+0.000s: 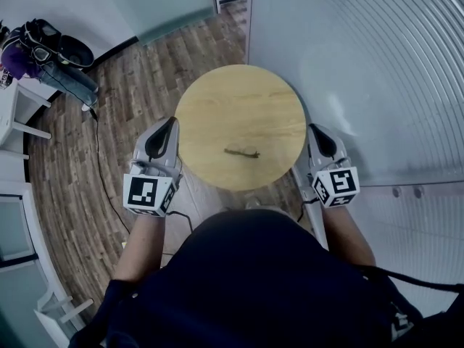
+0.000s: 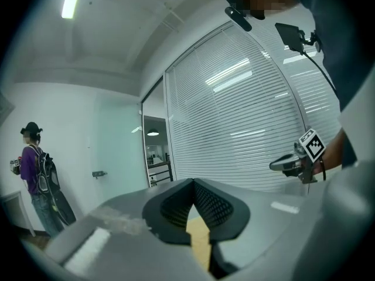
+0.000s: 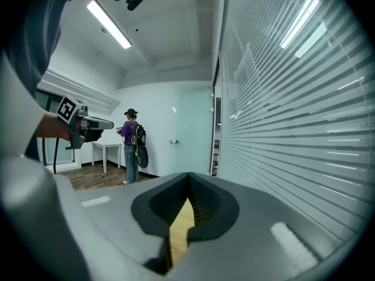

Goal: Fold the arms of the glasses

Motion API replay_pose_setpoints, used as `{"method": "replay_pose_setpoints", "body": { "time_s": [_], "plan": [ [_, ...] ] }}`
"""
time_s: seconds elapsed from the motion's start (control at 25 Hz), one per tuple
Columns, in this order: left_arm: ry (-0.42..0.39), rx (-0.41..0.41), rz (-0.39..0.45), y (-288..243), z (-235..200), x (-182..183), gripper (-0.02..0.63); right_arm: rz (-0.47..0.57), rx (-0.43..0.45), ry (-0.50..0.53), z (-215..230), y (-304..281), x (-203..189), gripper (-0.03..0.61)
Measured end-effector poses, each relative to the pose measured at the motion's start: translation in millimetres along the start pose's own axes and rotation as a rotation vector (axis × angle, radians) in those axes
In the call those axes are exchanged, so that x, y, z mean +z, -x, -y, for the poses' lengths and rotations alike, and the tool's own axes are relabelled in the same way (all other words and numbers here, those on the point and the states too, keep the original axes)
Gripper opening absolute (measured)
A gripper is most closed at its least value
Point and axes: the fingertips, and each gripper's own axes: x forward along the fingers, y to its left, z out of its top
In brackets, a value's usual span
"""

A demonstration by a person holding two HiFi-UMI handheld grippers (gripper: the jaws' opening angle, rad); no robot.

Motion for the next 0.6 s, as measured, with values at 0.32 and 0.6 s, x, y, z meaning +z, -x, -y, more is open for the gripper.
{"method": "replay_pose_setpoints", "body": {
  "time_s": [0.32, 0.6],
  "plan": [
    [0.008, 0.045, 0.016, 10.2, -29.4, 10.7, 0.003, 0.018, -0.007, 0.0, -9.2, -7.2, 15.6, 0.009],
    [0.022, 0.049, 0.048, 13.2, -51.9, 16.2, 0.003, 0.023, -0.021, 0.029, -20.1, -15.4, 29.4, 0.009]
  ]
}}
